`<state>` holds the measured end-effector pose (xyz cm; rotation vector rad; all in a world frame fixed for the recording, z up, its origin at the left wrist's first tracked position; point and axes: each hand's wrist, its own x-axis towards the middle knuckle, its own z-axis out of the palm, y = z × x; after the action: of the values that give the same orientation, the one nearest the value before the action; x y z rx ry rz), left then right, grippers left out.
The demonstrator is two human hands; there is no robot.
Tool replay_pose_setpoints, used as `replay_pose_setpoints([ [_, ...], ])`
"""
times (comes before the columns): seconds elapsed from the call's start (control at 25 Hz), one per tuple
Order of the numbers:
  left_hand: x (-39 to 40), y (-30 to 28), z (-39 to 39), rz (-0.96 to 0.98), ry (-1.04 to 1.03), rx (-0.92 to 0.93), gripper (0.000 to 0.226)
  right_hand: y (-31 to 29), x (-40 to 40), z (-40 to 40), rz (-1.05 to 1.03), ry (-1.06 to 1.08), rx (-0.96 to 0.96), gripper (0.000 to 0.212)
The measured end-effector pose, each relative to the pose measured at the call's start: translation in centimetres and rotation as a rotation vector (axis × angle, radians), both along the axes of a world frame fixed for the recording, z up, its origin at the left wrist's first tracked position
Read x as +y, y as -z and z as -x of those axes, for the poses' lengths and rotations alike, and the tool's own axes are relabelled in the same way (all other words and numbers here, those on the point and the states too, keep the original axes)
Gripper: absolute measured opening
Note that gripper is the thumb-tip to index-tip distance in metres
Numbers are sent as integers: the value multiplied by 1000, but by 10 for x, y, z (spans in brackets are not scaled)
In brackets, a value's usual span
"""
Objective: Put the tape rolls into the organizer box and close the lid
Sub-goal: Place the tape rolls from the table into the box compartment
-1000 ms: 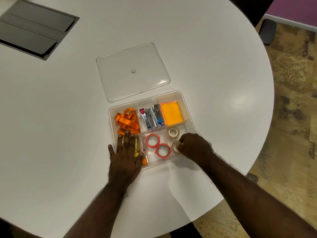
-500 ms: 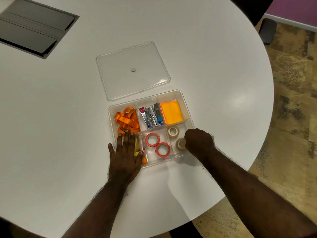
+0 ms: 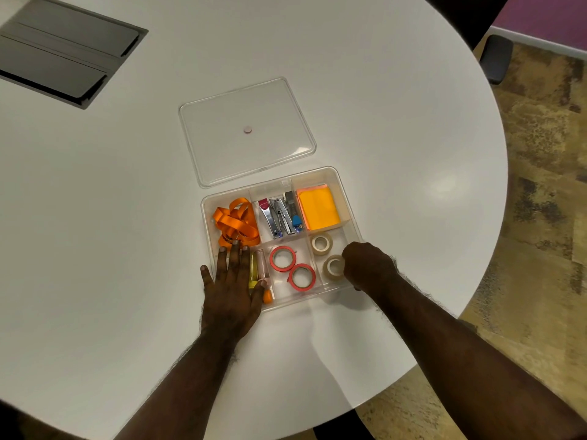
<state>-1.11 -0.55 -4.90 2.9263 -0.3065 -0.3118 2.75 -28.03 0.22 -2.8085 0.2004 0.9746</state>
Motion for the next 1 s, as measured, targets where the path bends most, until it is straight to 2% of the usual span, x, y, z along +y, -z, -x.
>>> replay_pose_setpoints([
  [0.16,0,-2,0,7,-1,13,75,19,0,3,-83,50,-26,30],
  [0.32,-1,-4,0,-2,-4,24,75,24,-8,2,-109,143,-17,30],
  [0.44,-1,-4,-1,-8,3,35,75,27,-8,2,-152,81,46,22],
  [0.6,-1,-5,-1,-7,-8,45,76,30,-7,2,-152,93,32,31],
  [0.84,0,-7,-2,0,-1,47,75,21,-8,4,-214,189,5,24],
  [1.0,1,-10,0,-33,8,37,74,-10,-12,-1,-357,313,-122,27],
])
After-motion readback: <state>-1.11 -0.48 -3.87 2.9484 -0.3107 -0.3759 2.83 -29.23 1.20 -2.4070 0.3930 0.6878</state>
